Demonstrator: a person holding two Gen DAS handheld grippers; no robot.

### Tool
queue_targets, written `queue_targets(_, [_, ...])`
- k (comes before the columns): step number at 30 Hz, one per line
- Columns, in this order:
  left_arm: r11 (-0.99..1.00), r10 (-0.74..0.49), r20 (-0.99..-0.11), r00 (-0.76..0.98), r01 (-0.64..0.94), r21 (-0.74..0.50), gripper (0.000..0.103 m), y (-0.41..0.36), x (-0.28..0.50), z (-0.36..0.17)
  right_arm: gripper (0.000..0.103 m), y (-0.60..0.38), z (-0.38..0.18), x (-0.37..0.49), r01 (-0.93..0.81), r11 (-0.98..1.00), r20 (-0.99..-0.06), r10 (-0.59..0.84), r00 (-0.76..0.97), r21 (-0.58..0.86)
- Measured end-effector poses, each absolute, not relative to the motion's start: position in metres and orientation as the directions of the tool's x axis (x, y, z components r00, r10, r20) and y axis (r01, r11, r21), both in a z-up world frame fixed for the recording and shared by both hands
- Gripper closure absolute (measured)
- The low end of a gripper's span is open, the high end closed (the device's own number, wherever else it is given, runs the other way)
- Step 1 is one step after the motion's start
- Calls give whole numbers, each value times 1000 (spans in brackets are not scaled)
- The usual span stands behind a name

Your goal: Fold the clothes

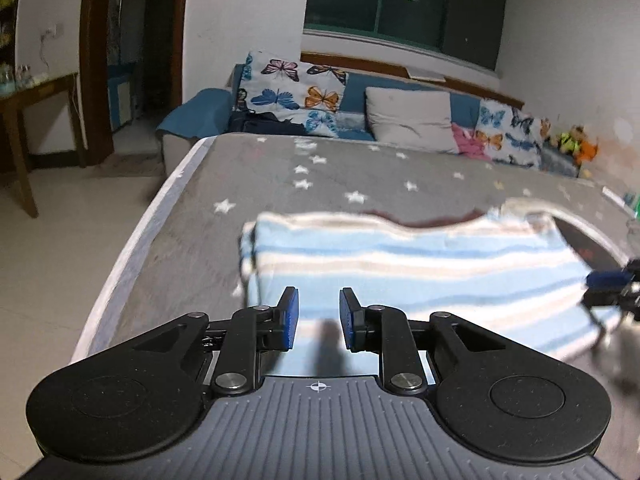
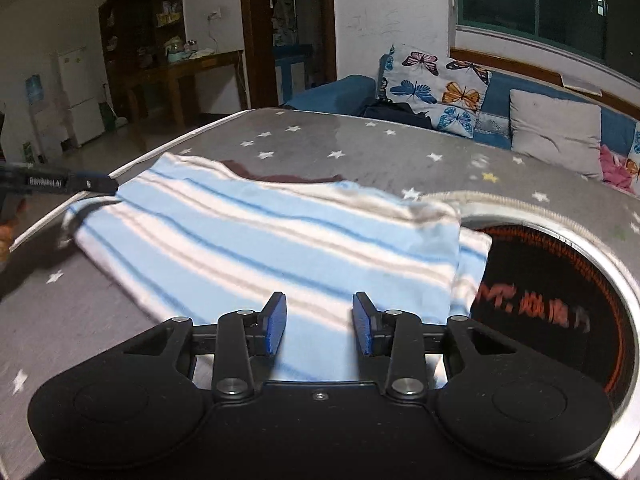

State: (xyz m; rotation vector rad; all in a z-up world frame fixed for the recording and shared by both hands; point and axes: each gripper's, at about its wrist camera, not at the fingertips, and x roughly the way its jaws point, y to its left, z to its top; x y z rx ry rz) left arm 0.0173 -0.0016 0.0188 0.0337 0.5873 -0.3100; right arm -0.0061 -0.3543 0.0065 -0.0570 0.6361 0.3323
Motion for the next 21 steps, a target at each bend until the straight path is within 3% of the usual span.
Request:
queue_targets(3, [959, -237, -553, 799, 284, -1, 76, 2, 7, 7, 60, -359, 4, -16, -305, 952, -599, 266, 755, 39])
queue_targets(12, [963, -239, -559, 794, 269, -30, 70, 11, 12, 15, 58, -372, 0, -31, -255, 966, -611, 231, 757, 50])
queue_targets(17, [965, -239, -559, 794, 259, -45, 66, 15, 18, 21, 45, -384, 15, -22, -206, 973, -575, 227, 786, 102])
queue_targets(21, [963, -258, -560, 788, 257, -82, 63, 14, 35, 29, 42, -400, 16, 6, -143, 974, -581, 220, 784, 176])
